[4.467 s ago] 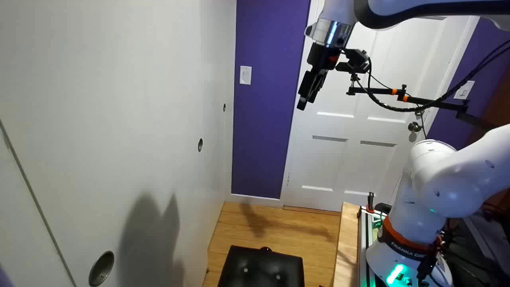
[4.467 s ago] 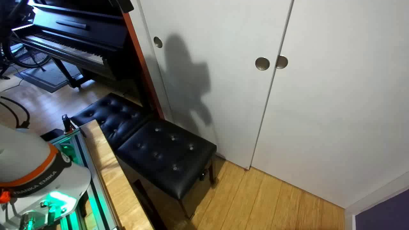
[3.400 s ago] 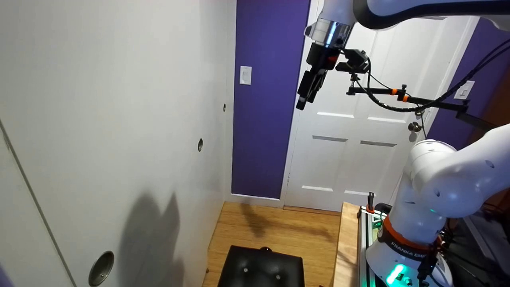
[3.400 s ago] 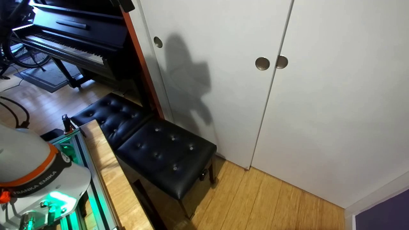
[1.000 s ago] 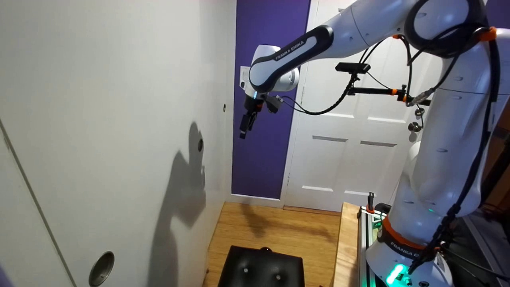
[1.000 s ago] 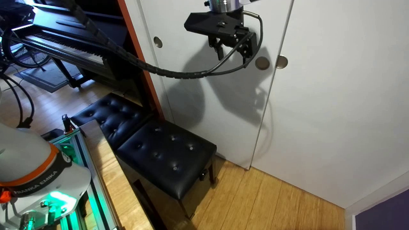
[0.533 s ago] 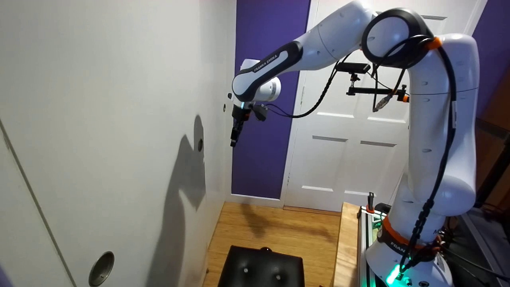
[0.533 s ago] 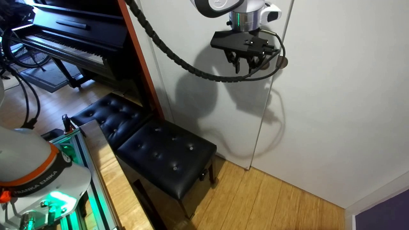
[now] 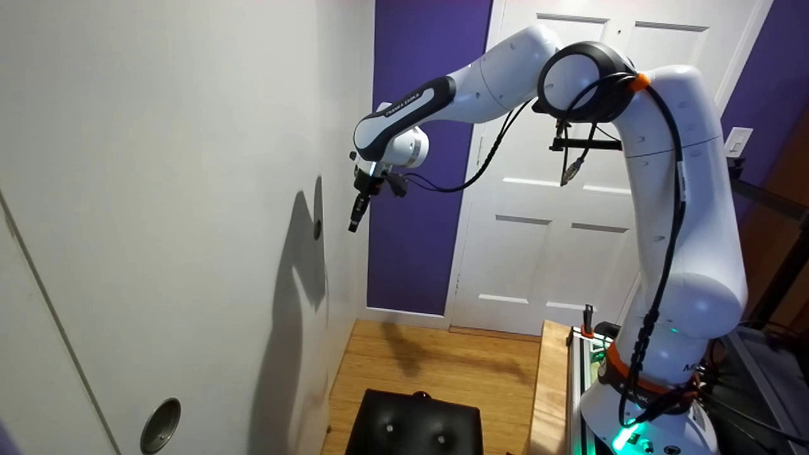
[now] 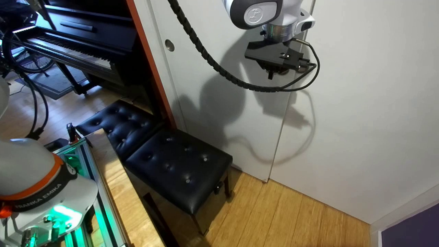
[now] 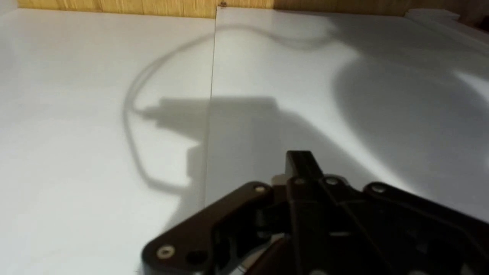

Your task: Slide the closet door to the right

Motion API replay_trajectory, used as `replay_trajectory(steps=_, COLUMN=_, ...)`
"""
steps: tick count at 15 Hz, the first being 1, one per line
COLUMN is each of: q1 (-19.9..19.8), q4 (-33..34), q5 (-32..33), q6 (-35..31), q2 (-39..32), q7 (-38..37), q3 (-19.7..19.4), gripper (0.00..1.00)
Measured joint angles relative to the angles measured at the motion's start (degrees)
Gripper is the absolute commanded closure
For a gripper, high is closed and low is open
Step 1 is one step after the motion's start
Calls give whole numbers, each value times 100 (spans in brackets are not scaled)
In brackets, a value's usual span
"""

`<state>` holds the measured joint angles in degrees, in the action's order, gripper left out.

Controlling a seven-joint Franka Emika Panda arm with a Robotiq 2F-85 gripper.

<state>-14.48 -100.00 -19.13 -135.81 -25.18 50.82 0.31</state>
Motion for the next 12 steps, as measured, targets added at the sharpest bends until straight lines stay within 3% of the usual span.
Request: replay_trajectory(steps=12, q1=-580, q4=852, q5=-1603, q6=-875, q2=-1013, q7=758, q3=833, gripper=100)
